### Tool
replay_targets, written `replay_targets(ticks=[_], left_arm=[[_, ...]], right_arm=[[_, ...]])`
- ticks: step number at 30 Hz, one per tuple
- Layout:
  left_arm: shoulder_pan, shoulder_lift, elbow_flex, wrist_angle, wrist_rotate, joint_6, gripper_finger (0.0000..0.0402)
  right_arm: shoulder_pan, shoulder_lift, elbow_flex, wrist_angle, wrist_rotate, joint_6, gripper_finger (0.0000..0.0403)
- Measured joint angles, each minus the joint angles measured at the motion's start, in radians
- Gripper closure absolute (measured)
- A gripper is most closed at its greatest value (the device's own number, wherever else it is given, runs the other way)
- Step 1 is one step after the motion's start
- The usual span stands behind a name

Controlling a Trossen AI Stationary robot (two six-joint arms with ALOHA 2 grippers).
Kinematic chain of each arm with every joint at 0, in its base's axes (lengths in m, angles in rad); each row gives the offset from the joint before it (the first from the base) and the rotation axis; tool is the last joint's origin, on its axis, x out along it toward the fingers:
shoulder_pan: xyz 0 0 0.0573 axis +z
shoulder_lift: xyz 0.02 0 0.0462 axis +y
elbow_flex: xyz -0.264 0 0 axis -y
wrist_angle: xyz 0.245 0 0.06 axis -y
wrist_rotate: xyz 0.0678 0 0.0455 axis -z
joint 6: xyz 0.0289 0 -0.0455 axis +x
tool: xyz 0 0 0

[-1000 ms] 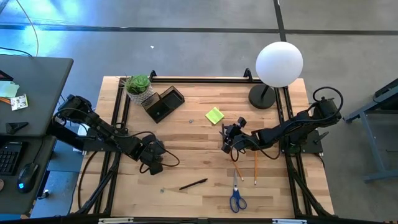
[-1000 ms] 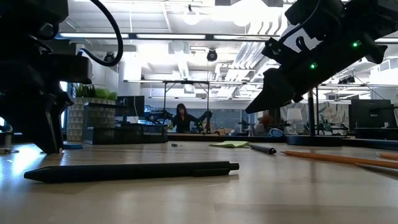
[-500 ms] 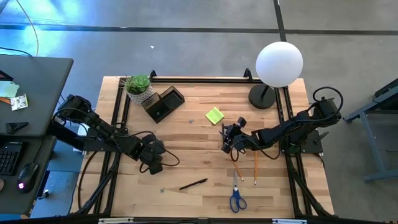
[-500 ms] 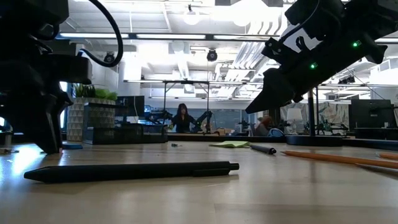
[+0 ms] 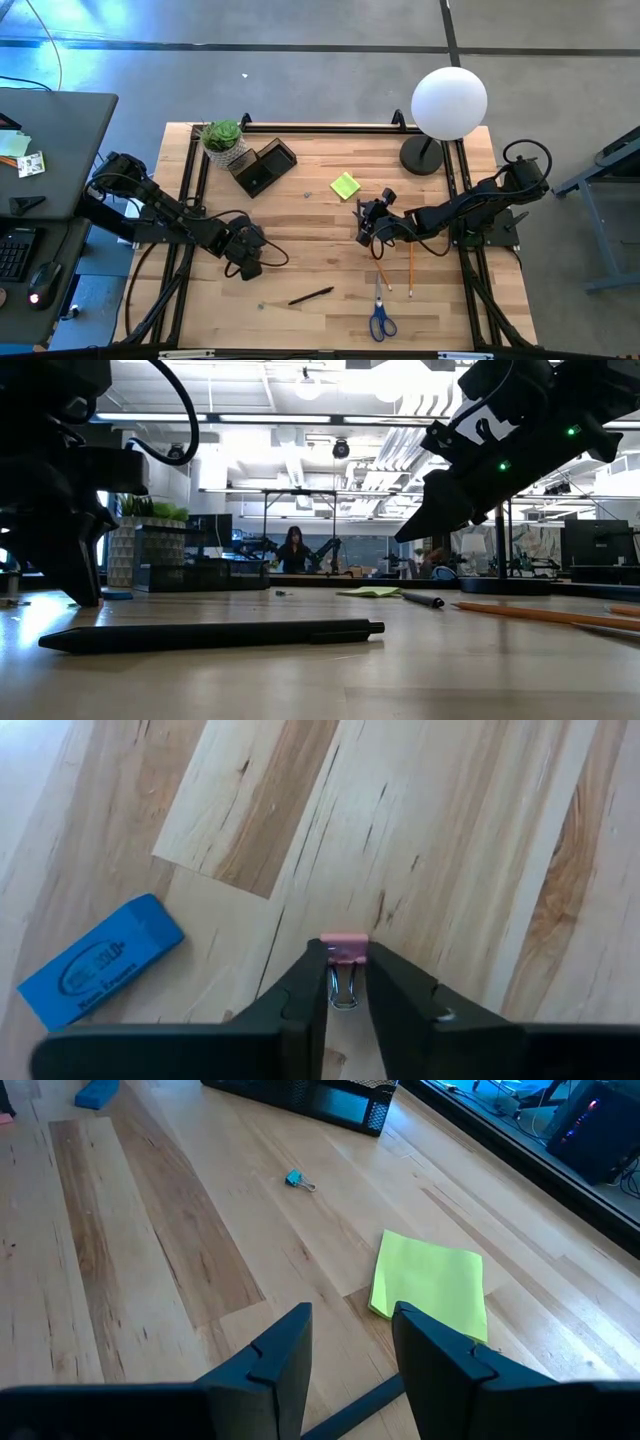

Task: Pick and place office supplies into organizer
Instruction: Put the yellow binder clip into the desk organizer

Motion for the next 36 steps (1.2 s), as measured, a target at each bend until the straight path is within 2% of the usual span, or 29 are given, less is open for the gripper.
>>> replay_targets(ticks=[5,17,21,24,30,36], left_arm=[[0.001,-0.032,-0.003,-0.021,0.006,0.003,0.0324],[0.001,-0.137,-0.002,-0.106,-0.104,0.013,0.0398],[0.038,-0.184,-0.001,-0.169,-0.186,0.019,0.0393],[0.089,-0.218,-0.001,-0.187,-0.199,0.043,0.0388],[0.117,-0.258,-0.001,-0.108,-0.104,0.151,0.0397],[0.097,-0.227,0.001,0.204,0.118,0.208,0.0386]], right_arm=[[0.0,0.0,0.0,0.0,0.0,0.0,0.0269],[0.0,0.0,0.0,0.006,0.0,0.0,0.0269],[0.0,0.0,0.0,0.007,0.0,0.0,0.0269],[0.0,0.0,0.0,0.007,0.0,0.0,0.0269],[0.0,0.0,0.0,0.007,0.0,0.0,0.0269],[0.0,0.0,0.0,0.007,0.0,-0.004,0.0269]])
